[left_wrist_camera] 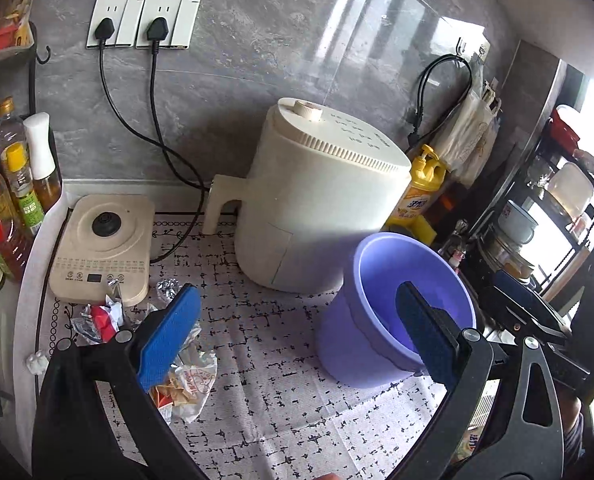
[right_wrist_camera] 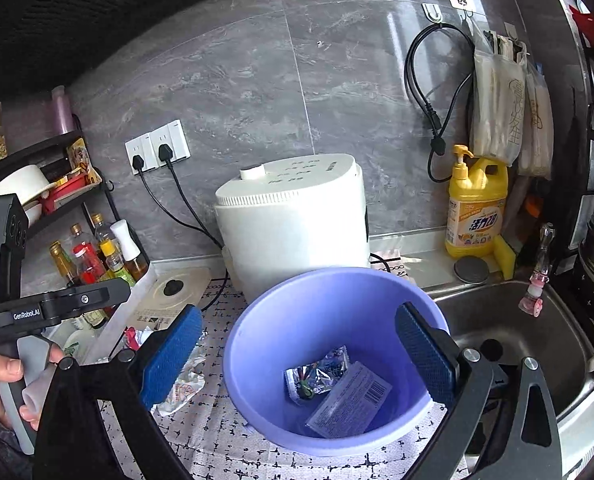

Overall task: Collect trash
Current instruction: 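Open both tools over the lavender bucket to drop the box and wrapper, then grasp the red wrapper with the left tool while the right tool grasps brown paper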

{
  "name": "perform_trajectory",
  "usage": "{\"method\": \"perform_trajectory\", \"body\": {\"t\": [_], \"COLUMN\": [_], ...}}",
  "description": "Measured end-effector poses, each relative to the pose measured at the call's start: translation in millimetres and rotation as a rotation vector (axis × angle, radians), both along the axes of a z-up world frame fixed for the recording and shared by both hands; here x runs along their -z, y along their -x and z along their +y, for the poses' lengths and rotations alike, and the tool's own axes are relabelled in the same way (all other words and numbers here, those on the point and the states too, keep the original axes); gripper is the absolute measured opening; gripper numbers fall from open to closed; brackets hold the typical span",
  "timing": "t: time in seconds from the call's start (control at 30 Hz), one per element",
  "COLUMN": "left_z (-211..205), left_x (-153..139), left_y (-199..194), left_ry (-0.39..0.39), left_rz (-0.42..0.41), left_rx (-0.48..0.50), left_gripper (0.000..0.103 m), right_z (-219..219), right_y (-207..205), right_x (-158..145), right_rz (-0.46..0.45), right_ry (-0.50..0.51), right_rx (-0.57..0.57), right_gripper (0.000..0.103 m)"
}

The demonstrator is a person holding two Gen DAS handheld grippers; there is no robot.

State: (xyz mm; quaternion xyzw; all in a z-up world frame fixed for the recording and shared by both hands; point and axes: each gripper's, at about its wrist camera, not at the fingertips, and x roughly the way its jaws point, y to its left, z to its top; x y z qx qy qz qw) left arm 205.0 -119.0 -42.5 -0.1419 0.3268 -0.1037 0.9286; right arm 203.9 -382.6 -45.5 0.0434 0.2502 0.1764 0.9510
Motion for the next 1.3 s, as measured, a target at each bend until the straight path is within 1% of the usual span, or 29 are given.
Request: {"method": "perform_trajectory", "body": {"t": [0.03,0.17,0.4,0.47,0.6,0.8,0.97,1.03,1.1,1.2,1.3], "left_z": [9.5,42.8,100.3,112.8,132.7,151.0,164.4,168.6,171.4,177.2,178.9], "left_x": [-0.2,0.7,7.4,11.1,20.6,40.1,61.5,72.2,82.2,95.4,103.0], "left_y": [5.7,27.9,59.7,67.4,80.1,94.4,101.2,102.9,103.6,105.5,106.8], "left_ry": [0.004,-0.026,-0.020,-0.019,-0.018,-0.020,-0.009,-0.010,-0.012,0.004,0.012], "left_rz": [-0.002,-0.002,0.021,0.030,0.052,0.091,0.147,0.174,0.200,0.231,0.247], "left_rx": [-0.011,-0.079,-0.204,-0.231,-0.273,-0.317,-0.356,-0.365,-0.373,-0.389,-0.394], "left_gripper": [0.097,0.097,0.097,0.097,0.097,0.097,0.097,0.097,0.097,0.097,0.097], "right_z": [11.0,50.4,108.4,122.0,144.8,176.9,207.8,218.3,227.1,236.6,239.4], "right_y": [-0.5,0.7,3.8,3.5,1.2,-3.3,-11.5,-16.3,-20.7,-27.3,-34.4], "right_x": [-0.5,0.6,6.1,9.4,21.1,49.5,90.7,107.0,121.2,138.1,147.8], "right_rz": [0.001,0.000,0.012,0.023,0.063,0.138,0.242,0.274,0.309,0.352,0.392], "right_ry": [0.005,0.008,0.016,0.021,0.024,0.060,0.099,0.124,0.126,0.132,0.124], "right_rx": [-0.021,-0.104,-0.217,-0.245,-0.290,-0.351,-0.419,-0.431,-0.448,-0.462,-0.451], "right_gripper": [0.092,0.090,0.089,0.088,0.082,0.080,0.077,0.076,0.075,0.069,0.062]}}
